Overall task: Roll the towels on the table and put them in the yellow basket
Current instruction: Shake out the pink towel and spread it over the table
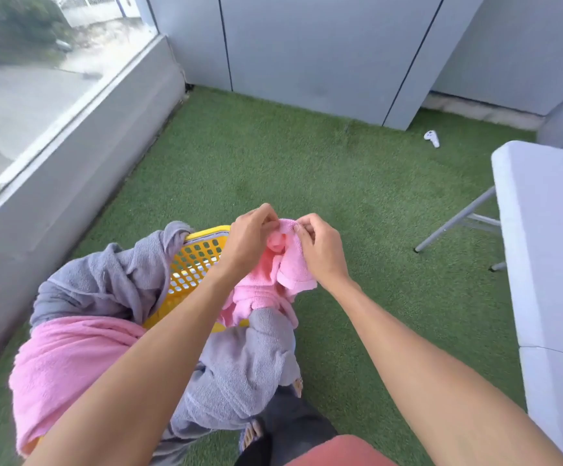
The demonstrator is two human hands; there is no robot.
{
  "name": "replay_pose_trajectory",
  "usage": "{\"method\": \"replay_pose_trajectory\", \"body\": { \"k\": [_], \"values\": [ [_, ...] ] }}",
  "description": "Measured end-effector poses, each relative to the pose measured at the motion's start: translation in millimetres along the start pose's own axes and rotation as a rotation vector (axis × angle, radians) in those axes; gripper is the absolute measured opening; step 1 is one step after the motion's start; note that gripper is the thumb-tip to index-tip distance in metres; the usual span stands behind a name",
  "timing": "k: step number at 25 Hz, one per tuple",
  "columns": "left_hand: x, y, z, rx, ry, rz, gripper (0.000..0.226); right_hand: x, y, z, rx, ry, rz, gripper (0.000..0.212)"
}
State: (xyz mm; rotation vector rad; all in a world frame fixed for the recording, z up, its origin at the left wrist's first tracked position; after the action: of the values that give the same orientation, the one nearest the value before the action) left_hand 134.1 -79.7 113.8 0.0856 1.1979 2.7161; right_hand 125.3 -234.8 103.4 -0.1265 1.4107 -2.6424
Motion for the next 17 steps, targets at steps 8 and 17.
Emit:
{"method": "replay_pose_trajectory", "body": {
  "k": [8,17],
  "values": [
    [-37,246,54,0.079,0.048,-0.483,0.009,58,-114,226,0.033,0.397,0.149,0.011],
    [-8,368,-29,0.105,-0.097,-0.801,0.017,80,-108,368,0.269,0.465,-0.043,0.017]
  ]
}}
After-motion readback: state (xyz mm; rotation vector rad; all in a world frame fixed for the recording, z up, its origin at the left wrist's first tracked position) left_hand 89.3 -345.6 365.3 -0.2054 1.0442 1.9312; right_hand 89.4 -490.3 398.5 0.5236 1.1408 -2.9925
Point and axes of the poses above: each hand's wrist, its own x-axis away from the middle knuckle, its own z-axis out of the back of the hand, y = z × x, the point moved 6 cm from there along -x, towards the middle knuckle, and after that the axes turned 8 degrees about -y, right-handed, at the moved point
